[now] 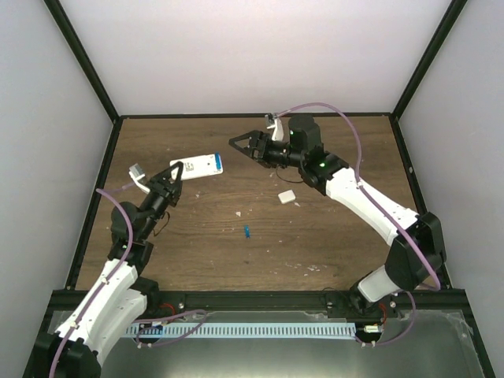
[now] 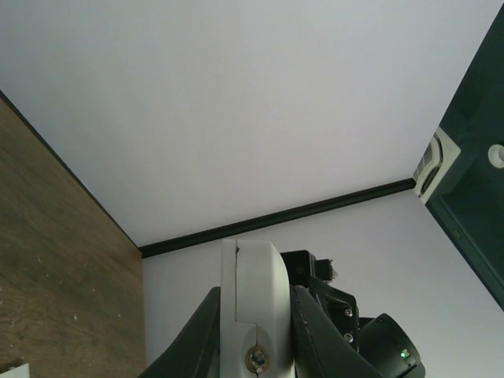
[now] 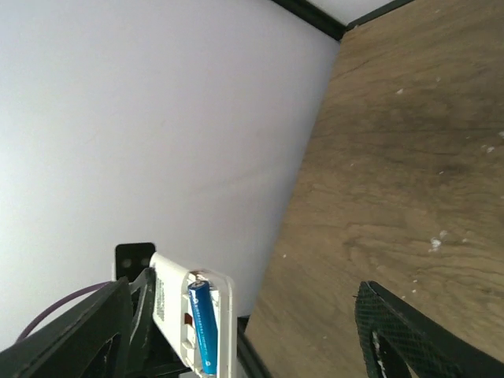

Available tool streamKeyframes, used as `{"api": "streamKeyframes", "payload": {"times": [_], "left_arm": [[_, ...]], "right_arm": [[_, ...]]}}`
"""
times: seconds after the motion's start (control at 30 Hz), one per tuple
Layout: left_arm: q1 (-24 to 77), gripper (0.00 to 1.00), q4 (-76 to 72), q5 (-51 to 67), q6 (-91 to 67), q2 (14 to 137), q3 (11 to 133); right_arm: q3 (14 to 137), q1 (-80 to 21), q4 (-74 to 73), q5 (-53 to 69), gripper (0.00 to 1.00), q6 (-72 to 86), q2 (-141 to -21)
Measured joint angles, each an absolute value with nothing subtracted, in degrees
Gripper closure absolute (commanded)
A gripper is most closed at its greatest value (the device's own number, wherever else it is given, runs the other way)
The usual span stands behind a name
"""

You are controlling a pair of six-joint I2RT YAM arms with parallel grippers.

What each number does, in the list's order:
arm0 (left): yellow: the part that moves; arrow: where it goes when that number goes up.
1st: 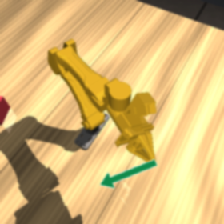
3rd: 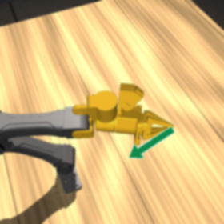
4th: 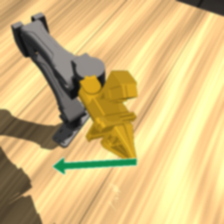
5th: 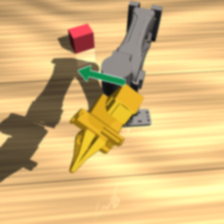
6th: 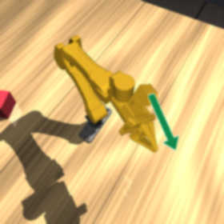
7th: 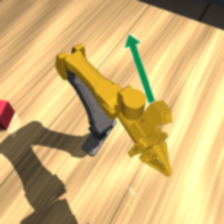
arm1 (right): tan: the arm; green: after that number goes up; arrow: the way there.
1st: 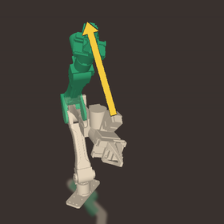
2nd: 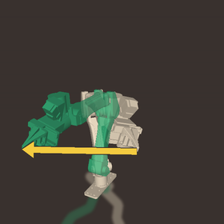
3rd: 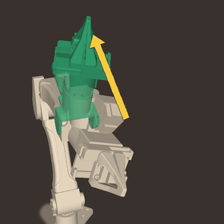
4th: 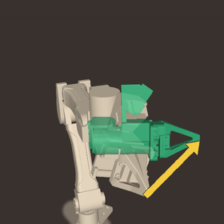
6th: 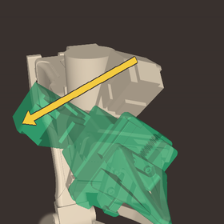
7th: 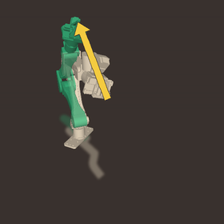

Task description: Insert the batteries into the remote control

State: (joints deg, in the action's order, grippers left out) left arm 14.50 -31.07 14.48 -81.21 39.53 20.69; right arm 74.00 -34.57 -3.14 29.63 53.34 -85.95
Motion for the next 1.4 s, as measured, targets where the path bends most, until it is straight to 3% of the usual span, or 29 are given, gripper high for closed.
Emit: {"api": "streamKeyframes", "payload": {"times": [0.4, 1.4], "left_arm": [[14.50, 1.00, -32.51, 16.69, -81.73, 40.80, 22.50], [14.50, 1.00, -34.87, 18.22, -81.23, 42.24, 22.94]], "right_arm": [[74.19, -34.50, 0.84, 37.17, 0.32, 60.51, -88.71], [74.35, -35.44, 9.61, 45.47, 0.47, 67.83, -91.55]]}}
